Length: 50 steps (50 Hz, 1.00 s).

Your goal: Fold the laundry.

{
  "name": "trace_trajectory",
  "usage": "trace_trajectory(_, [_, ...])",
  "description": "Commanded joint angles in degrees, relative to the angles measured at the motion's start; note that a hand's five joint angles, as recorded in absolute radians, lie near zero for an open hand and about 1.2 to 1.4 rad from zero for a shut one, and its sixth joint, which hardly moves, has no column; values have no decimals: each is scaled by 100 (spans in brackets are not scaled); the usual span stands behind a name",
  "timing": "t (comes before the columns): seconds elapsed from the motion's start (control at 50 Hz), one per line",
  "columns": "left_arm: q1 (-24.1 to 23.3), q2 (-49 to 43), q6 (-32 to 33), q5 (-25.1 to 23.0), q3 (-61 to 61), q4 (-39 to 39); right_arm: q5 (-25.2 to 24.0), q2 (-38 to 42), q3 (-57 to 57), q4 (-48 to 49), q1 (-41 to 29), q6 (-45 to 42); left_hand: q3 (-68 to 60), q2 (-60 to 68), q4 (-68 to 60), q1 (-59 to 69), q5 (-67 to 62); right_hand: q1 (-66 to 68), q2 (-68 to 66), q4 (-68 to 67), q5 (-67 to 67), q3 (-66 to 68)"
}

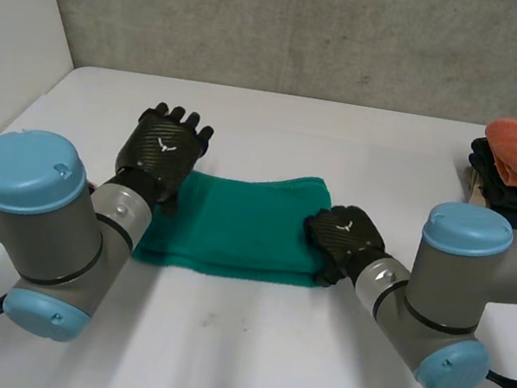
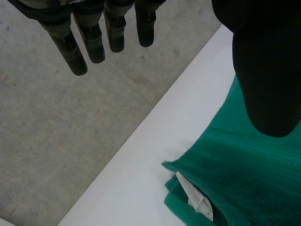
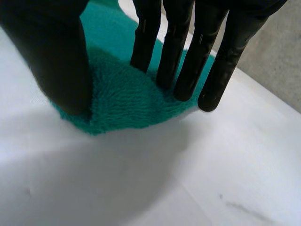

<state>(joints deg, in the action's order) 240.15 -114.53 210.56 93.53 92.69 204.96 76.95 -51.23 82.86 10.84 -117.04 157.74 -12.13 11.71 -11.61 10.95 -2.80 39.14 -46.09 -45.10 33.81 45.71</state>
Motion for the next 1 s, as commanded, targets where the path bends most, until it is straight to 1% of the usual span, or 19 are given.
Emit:
trace_trajectory(0.02, [23, 89, 3, 16, 47, -18, 13, -19, 55, 32, 226, -59, 213, -171, 161, -95, 280, 4086, -3391, -3490, 3619, 3429])
trace_trajectory(0.08, [23, 168, 3, 16, 99, -26, 66, -141, 178, 32, 252, -59, 213, -171, 161, -95, 280, 4086, -3391, -3490, 3619, 3429])
trace_trajectory(0.2, [49, 396, 3, 25, 214, -26, 101, -1116, 915, -187, 559, -305, 213, -171, 161, -95, 280, 4086, -3391, -3490, 3619, 3429])
trace_trajectory(0.28, [58, 519, -6, 25, 284, -26, 215, -1539, 1373, -486, 981, -1174, 213, -171, 161, -95, 280, 4086, -3391, -3490, 3619, 3429])
trace_trajectory(0.3, [67, 537, -6, 25, 302, -26, 329, -1635, 1486, -530, 1112, -1593, 213, -171, 161, -95, 280, 4086, -3391, -3490, 3619, 3429])
trace_trajectory(0.38, [67, 607, -15, 25, 337, -26, 689, -1715, 1532, -514, 1359, -2491, 213, -171, 161, -95, 280, 4086, -3391, -3490, 3619, 3429])
trace_trajectory(0.44, [67, 660, -50, 34, 337, -53, 787, -1794, 1444, -364, 1281, -2775, 213, -171, 161, -95, 280, 4086, -3391, -3490, 3619, 3429])
trace_trajectory(0.52, [49, 713, -208, 34, 311, -79, 568, -1996, 1180, 127, 597, -2810, 208, -166, 156, -90, 275, 4086, -3391, -3490, 3619, 3429])
trace_trajectory(0.54, [49, 722, -252, 43, 311, -88, 393, -1996, 1128, 398, 273, -2810, 208, -166, 156, -90, 275, 4086, -3391, -3490, 3619, 3429])
trace_trajectory(0.6, [23, 765, -454, 43, 284, -88, 32, -1944, 1162, 830, -186, -2810, 191, -149, 139, -73, 258, 4086, -3391, -3490, 3619, 3429])
trace_trajectory(0.62, [14, 783, -498, 43, 276, -88, -230, -1865, 1215, 1049, -466, -2810, 191, -149, 139, -73, 258, 4086, -3391, -3490, 3619, 3429])
trace_trajectory(0.7, [14, 801, -674, 43, 249, -123, -767, -1357, 1408, 1288, -1186, -2863, 191, -149, 139, -73, 258, 4086, -3391, -3490, 3619, 3429])
trace_trajectory(0.76, [-3, 792, -788, 51, 214, -219, -918, -1153, 1461, 1271, -1461, -2837, 175, -132, 123, -56, 242, 4086, -3391, -3490, 3619, 3429])
trace_trajectory(0.8, [-65, 783, -884, 51, 144, -290, -1085, -1153, 1566, 1245, -1576, -2758, 158, -116, 106, -40, 225, 2014, -1320, -1418, 1548, 1357])
trace_trajectory(0.84, [-118, 766, -964, 51, 82, -343, -1103, -1170, 1646, 1288, -1576, -2644, 141, -99, 89, -23, 208, 1035, -340, -439, 568, 378])
trace_trajectory(0.9, [-223, 713, -1148, 69, -111, -448, -805, -1240, 1558, 1262, -1287, -2004, 141, -99, 89, -23, 208, -2914, 3609, 3510, -3381, -3571])
trace_trajectory(0.96, [-328, 643, -1280, 130, -313, -545, -173, -1574, 1374, 1157, -602, -784, 124, -82, 72, -6, 191, -2914, 3609, 3510, -3381, -3571])
trace_trajectory(0.98, [-485, 477, -1376, 183, -505, -658, -110, -1627, 1356, 1139, -513, -554, 107, -65, 56, 11, 174, -2914, 3609, 3510, -3381, -3571])
trace_trajectory(1.0, [-565, 406, -1412, 201, -585, -703, 90, -1723, 1295, 1044, -277, 101, 107, -65, 55, 11, 174, -2914, 3609, 3510, -3381, -3571])
